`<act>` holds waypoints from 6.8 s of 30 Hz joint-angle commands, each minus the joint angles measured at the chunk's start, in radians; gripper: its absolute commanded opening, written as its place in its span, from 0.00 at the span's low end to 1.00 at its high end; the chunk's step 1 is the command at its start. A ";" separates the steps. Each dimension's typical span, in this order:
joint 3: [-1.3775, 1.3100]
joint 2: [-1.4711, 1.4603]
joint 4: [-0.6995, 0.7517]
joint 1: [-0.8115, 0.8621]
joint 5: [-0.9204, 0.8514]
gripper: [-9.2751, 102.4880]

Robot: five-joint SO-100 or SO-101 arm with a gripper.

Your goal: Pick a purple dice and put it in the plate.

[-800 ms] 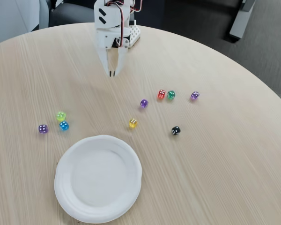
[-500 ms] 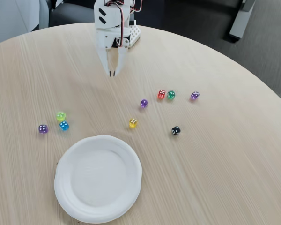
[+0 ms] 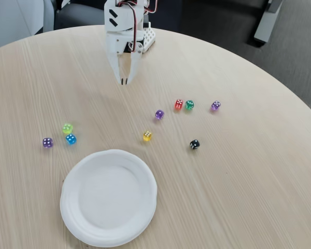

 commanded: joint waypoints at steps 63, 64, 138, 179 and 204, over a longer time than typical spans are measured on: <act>-0.488 -0.614 -0.460 0.009 0.399 0.08; -0.523 -0.670 -0.476 0.006 0.442 0.08; -0.756 -1.258 -0.229 0.319 1.034 0.25; -0.758 -1.362 -0.229 -0.295 0.997 0.27; -0.758 -1.378 -0.440 -0.276 0.942 0.26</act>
